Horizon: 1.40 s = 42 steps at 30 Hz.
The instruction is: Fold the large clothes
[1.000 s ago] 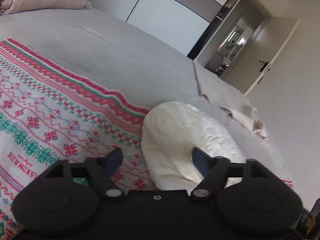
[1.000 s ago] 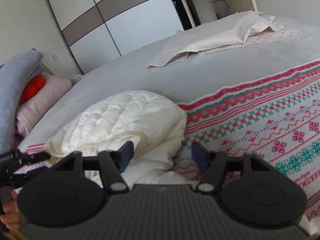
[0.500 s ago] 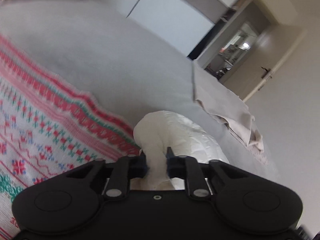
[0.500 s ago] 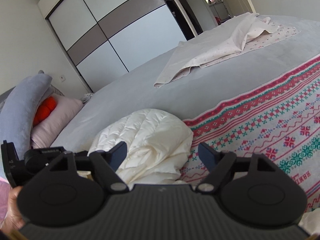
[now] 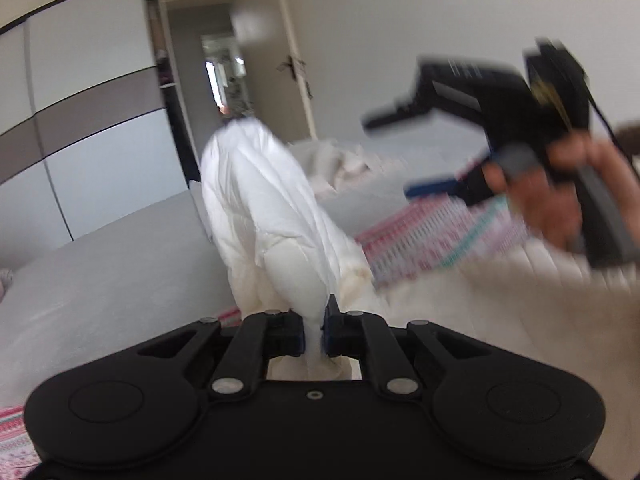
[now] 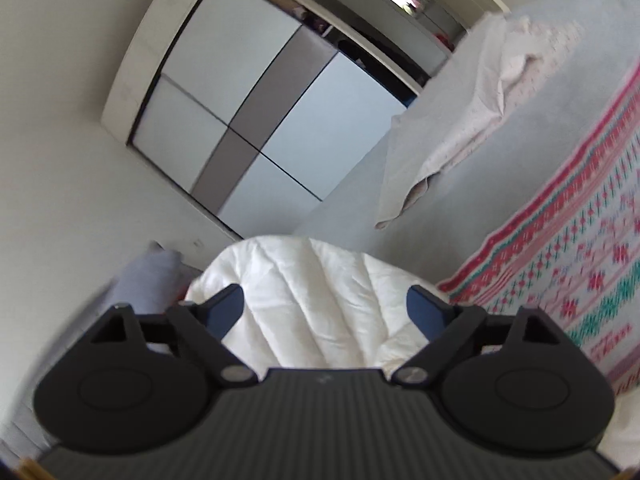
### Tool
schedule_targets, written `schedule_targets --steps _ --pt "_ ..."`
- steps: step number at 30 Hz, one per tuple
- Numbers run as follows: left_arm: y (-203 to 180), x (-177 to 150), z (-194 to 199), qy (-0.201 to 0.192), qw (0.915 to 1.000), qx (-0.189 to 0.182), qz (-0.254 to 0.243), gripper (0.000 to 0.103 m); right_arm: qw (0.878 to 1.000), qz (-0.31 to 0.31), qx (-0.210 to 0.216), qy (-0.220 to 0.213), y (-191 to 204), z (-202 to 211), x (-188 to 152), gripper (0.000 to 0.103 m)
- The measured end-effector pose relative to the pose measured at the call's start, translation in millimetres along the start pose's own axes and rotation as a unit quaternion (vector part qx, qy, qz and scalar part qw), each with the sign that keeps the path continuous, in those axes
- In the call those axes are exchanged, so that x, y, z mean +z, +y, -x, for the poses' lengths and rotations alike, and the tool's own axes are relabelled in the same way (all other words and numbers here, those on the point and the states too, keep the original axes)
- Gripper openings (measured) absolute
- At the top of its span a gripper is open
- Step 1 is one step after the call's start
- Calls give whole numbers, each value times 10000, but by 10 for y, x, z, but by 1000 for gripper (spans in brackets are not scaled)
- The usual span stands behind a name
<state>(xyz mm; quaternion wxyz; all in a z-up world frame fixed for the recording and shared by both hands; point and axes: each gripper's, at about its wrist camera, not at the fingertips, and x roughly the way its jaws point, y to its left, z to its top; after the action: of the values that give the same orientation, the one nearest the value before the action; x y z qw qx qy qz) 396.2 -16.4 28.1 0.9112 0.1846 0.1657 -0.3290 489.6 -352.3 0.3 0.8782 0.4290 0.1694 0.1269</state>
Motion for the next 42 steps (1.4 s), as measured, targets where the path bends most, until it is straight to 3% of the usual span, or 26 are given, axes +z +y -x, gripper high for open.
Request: schedule_targets --steps 6,9,11,14,15,16,19,21,23,26,29,31,32,34,35,36,37,40,42 --pt "-304 -372 203 754 9951 -327 -550 11 9912 -1186 342 483 -232 383 130 94" --pt "-474 -550 327 1113 9895 -286 -877 18 9859 -1425 304 823 -308 509 96 94" --pt "-468 -600 431 1265 9887 -280 -760 28 9814 -1598 196 1047 -395 539 25 94" --pt "-292 -640 664 1371 9890 -512 209 63 9766 -1674 -189 1337 -514 530 -122 87" --pt "-211 -666 743 1333 9869 -651 632 72 9748 -1649 -343 1460 -547 516 -175 70" --pt "-132 -693 823 1247 9835 -771 1063 73 9725 -1619 -505 1598 -570 500 -236 52" --pt "138 -799 980 965 9661 -884 2227 74 9700 -1244 -848 1909 -535 462 -448 17" --pt "329 -806 1035 689 9530 -558 2897 74 9687 -760 -1053 2114 -379 403 -639 12" --pt "382 -717 1079 362 9480 38 3163 74 9651 -318 -1107 2353 -165 343 -829 10" --pt "276 -484 991 92 9592 686 2741 74 9573 401 -1209 2594 152 238 -1102 10" --pt "75 -346 775 110 9745 918 2044 73 9454 1100 -1512 2668 309 154 -1304 10" --pt "-89 -309 504 387 9837 911 1502 73 9435 1327 -1584 2589 358 213 -1346 11" --pt "-152 -378 309 731 9869 884 1138 73 9434 1380 -1614 2546 366 287 -1338 12" --pt "-307 -546 22 1497 9846 738 527 73 9426 1542 -1682 2436 427 405 -1300 16" --pt "-380 -652 -6 1518 9854 738 200 73 9413 1708 -1688 2374 460 467 -1249 19" --pt "-408 -693 22 1422 9871 736 33 74 9394 1904 -1725 2269 501 521 -1186 30" --pt "-387 -689 38 1439 9873 676 30 74 9380 2112 -1782 2091 550 569 -1128 37" --pt "-246 -600 123 1433 9883 438 290 74 9337 2683 -1824 1512 676 613 -992 42" --pt "-171 -497 271 945 9936 459 413 74 9335 2900 -1762 1159 724 520 -949 42"
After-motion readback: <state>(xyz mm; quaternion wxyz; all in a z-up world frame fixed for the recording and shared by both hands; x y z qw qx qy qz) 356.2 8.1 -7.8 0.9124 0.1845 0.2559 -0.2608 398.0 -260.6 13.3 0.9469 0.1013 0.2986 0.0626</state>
